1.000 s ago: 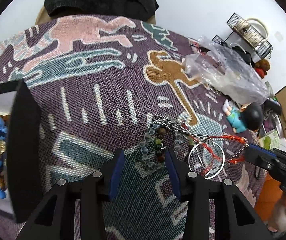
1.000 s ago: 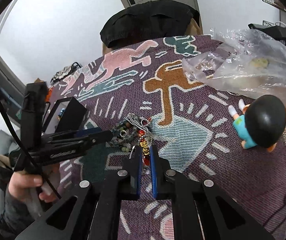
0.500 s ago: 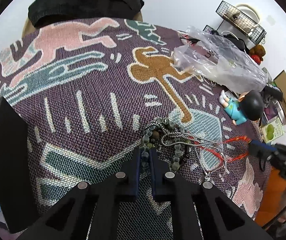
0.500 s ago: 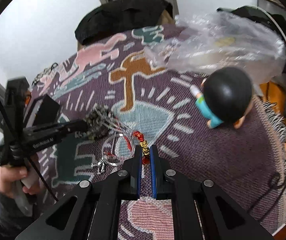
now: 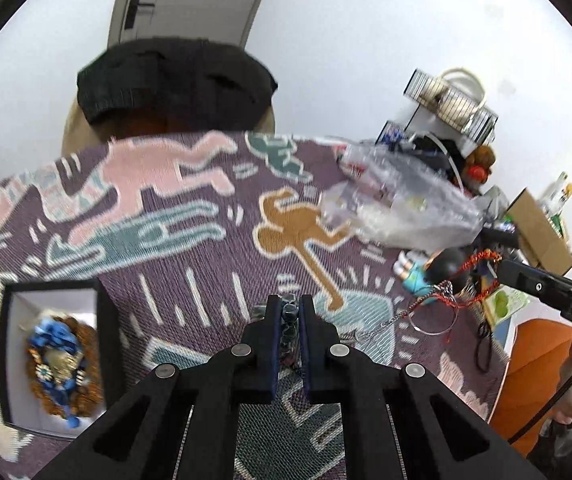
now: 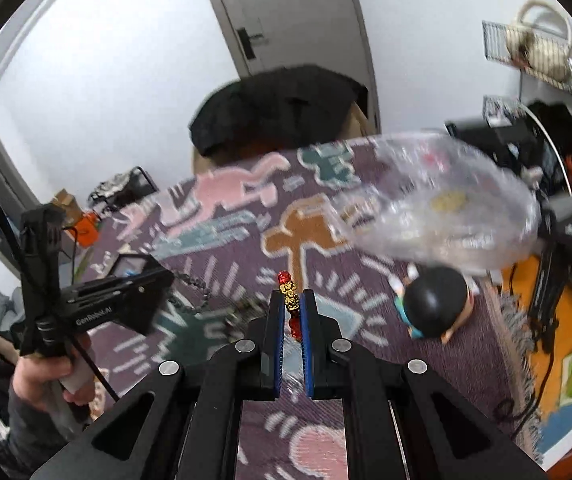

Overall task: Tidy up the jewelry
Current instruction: 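Lift the two held chains apart to untangle them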

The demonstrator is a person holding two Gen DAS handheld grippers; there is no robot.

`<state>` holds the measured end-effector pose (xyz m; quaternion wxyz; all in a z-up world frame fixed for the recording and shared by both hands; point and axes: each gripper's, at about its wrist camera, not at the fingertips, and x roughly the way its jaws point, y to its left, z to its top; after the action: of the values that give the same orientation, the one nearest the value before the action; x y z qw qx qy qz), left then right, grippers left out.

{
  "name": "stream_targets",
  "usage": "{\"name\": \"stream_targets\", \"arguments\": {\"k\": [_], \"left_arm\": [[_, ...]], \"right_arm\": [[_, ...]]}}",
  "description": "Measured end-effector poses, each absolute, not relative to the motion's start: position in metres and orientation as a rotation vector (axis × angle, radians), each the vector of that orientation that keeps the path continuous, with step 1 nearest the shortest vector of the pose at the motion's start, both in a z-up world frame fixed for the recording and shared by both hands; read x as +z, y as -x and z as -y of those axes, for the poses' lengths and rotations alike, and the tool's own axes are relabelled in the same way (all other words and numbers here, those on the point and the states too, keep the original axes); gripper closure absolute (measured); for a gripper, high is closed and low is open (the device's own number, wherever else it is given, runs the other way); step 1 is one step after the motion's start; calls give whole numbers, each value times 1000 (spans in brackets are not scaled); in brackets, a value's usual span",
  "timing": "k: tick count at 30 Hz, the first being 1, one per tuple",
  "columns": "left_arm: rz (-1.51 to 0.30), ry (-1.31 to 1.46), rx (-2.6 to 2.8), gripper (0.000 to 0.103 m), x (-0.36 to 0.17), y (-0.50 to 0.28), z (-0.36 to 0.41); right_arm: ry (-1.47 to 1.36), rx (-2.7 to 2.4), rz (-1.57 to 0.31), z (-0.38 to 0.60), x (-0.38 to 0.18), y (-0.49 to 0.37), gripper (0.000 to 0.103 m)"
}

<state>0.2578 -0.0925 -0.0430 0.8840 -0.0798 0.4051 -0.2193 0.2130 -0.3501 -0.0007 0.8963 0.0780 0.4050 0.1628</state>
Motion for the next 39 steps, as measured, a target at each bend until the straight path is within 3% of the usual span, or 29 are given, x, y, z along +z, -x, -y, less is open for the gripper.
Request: {"name": "stream_targets", "arguments": {"k": [18,23,39], "left_arm": [[-671,230,-439,94,24,-221,41],[-652,242,-417,94,29,-213,26],[-603,286,-346,94,44,-191,-24]], "right_arm": [[-119,477,-599,295,93,-199,94],[-93,485,-682,268,75,-214,94],[-152,609,-625,234,91,-213,94]]}}
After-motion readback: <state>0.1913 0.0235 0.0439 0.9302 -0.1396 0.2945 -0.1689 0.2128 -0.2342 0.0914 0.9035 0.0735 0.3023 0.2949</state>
